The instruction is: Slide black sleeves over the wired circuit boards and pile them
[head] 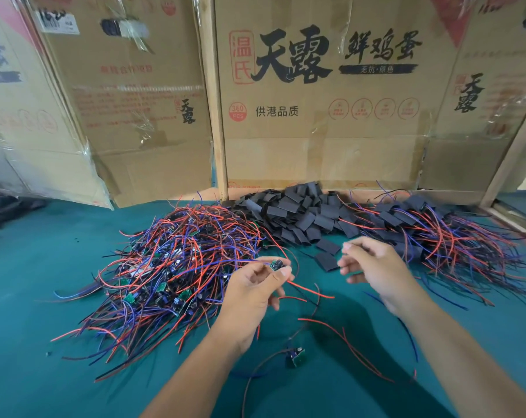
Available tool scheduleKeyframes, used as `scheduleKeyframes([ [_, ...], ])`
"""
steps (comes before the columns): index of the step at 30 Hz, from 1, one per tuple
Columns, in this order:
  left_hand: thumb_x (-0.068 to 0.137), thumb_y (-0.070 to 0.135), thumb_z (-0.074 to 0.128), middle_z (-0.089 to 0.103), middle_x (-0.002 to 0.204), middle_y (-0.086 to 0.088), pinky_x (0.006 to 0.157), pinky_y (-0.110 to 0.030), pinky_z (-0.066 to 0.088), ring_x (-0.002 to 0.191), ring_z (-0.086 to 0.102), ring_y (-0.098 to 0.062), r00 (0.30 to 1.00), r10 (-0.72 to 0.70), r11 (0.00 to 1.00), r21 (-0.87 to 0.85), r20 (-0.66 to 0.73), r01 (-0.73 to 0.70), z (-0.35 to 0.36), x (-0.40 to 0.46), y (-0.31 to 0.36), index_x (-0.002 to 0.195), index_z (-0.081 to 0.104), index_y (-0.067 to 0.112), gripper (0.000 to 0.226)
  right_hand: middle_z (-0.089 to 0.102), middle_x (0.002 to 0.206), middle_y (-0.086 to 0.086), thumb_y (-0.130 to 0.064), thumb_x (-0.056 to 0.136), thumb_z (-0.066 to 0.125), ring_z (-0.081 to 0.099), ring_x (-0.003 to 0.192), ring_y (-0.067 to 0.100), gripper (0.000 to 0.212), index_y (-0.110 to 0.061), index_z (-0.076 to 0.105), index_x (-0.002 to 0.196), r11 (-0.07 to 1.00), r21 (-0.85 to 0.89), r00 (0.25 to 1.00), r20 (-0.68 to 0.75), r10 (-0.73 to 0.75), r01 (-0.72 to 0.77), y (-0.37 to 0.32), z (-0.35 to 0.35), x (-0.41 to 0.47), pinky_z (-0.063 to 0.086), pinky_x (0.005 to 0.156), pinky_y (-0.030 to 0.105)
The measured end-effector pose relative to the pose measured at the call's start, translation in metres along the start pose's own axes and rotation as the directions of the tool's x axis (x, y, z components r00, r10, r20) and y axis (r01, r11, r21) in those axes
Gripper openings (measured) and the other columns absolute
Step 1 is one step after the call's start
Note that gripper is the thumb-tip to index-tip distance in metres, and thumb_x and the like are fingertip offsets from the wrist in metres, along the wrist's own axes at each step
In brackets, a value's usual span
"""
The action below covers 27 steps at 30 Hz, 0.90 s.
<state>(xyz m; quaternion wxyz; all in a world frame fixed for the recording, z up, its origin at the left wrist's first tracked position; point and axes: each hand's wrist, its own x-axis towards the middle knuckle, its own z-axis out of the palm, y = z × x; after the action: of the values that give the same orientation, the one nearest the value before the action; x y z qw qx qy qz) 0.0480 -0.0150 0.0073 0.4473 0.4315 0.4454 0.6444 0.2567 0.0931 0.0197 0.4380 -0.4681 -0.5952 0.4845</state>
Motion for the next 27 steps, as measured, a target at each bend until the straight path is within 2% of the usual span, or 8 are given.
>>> scheduleKeyframes([
  [3, 0.085, 0.014, 0.071, 0.069, 0.074, -0.006, 0.046, -0.02, 0.041, 0.054, 0.052, -0.009, 1.0, 0.007, 1.0, -0.027, -0.003, -0.007, 0.0, -0.001, 0.004, 0.093, 0.07, 0.005, 0.012, 0.072, 0.073, 0.001, -0.021, 0.096, 0.06, 0.069, 0.068, 0.017, 0.01, -0.018, 0.065, 0.087, 0.965, -0.249, 0.995, 0.079, -0.061, 0.079, -0.008, 0.028, 0.031, 0.057, 0.06, 0.031],
  [6, 0.078, 0.027, 0.081, 0.068, 0.075, -0.01, 0.048, -0.023, 0.04, 0.055, 0.052, -0.011, 0.999, 0.034, 0.998, -0.052, -0.001, -0.034, -0.002, 0.0, 0.006, 0.084, 0.072, 0.006, 0.024, 0.07, 0.084, -0.005, -0.03, 0.093, 0.062, 0.066, 0.079, 0.017, 0.006, -0.025, 0.062, 0.091, 0.802, -0.558, 0.971, 0.21, -0.111, 0.213, -0.015, 0.055, 0.072, 0.054, 0.069, 0.033],
  [9, 0.078, 0.031, 0.077, 0.07, 0.083, -0.011, 0.05, -0.024, 0.04, 0.058, 0.052, -0.012, 0.997, 0.065, 0.997, -0.046, 0.046, -0.063, -0.004, 0.0, 0.005, 0.075, 0.076, 0.011, 0.02, 0.065, 0.094, -0.006, -0.028, 0.094, 0.062, 0.061, 0.09, 0.018, 0.009, -0.025, 0.059, 0.102, 0.67, -0.688, 0.951, 0.293, -0.093, 0.278, -0.014, 0.071, 0.107, 0.043, 0.073, 0.027],
  [14, 0.077, 0.03, 0.076, 0.062, 0.079, -0.019, 0.05, -0.025, 0.038, 0.055, 0.048, -0.013, 0.995, 0.085, 0.996, -0.028, 0.054, -0.084, -0.003, 0.0, 0.002, 0.068, 0.073, 0.013, 0.019, 0.063, 0.121, 0.002, -0.028, 0.09, 0.07, 0.058, 0.101, 0.019, 0.039, -0.018, 0.058, 0.126, 0.534, -0.784, 0.929, 0.369, -0.01, 0.317, -0.006, 0.077, 0.139, 0.045, 0.088, 0.03],
  [18, 0.071, 0.04, 0.078, 0.054, 0.065, -0.013, 0.05, -0.024, 0.037, 0.052, 0.044, -0.016, 0.997, 0.082, 0.995, -0.056, 0.013, -0.081, -0.003, 0.003, -0.001, 0.087, 0.057, -0.019, 0.065, 0.062, 0.128, 0.004, -0.035, 0.088, 0.071, 0.058, 0.114, 0.024, 0.048, -0.018, 0.058, 0.131, 0.428, -0.814, 0.902, 0.431, -0.008, 0.392, -0.006, 0.08, 0.147, 0.047, 0.096, 0.036],
  [21, 0.071, 0.04, 0.079, 0.052, 0.062, -0.009, 0.05, -0.025, 0.037, 0.053, 0.043, -0.015, 0.997, 0.081, 0.995, -0.061, 0.002, -0.081, -0.003, 0.002, -0.002, 0.093, 0.054, -0.022, 0.07, 0.057, 0.12, 0.005, -0.04, 0.089, 0.068, 0.054, 0.113, 0.026, 0.042, -0.02, 0.06, 0.124, 0.287, -0.838, 0.882, 0.467, -0.062, 0.464, 0.0, 0.082, 0.145, 0.047, 0.091, 0.04],
  [25, 0.071, 0.039, 0.079, 0.054, 0.064, -0.007, 0.049, -0.025, 0.035, 0.053, 0.043, -0.015, 0.997, 0.07, 0.996, -0.059, -0.021, -0.071, -0.002, 0.003, -0.001, 0.088, 0.065, -0.006, 0.05, 0.053, 0.104, -0.001, -0.04, 0.087, 0.07, 0.049, 0.109, 0.022, 0.028, -0.023, 0.063, 0.108, 0.409, -0.804, 0.902, 0.401, -0.162, 0.431, 0.004, 0.079, 0.142, 0.041, 0.084, 0.036],
  [27, 0.071, 0.039, 0.079, 0.056, 0.066, -0.007, 0.049, -0.025, 0.035, 0.054, 0.044, -0.015, 0.997, 0.066, 0.996, -0.054, -0.03, -0.068, -0.002, 0.002, 0.0, 0.084, 0.066, -0.004, 0.047, 0.055, 0.106, -0.001, -0.04, 0.088, 0.07, 0.049, 0.111, 0.023, 0.025, -0.024, 0.063, 0.106, 0.409, -0.81, 0.906, 0.4, -0.14, 0.421, 0.003, 0.075, 0.138, 0.041, 0.088, 0.037],
])
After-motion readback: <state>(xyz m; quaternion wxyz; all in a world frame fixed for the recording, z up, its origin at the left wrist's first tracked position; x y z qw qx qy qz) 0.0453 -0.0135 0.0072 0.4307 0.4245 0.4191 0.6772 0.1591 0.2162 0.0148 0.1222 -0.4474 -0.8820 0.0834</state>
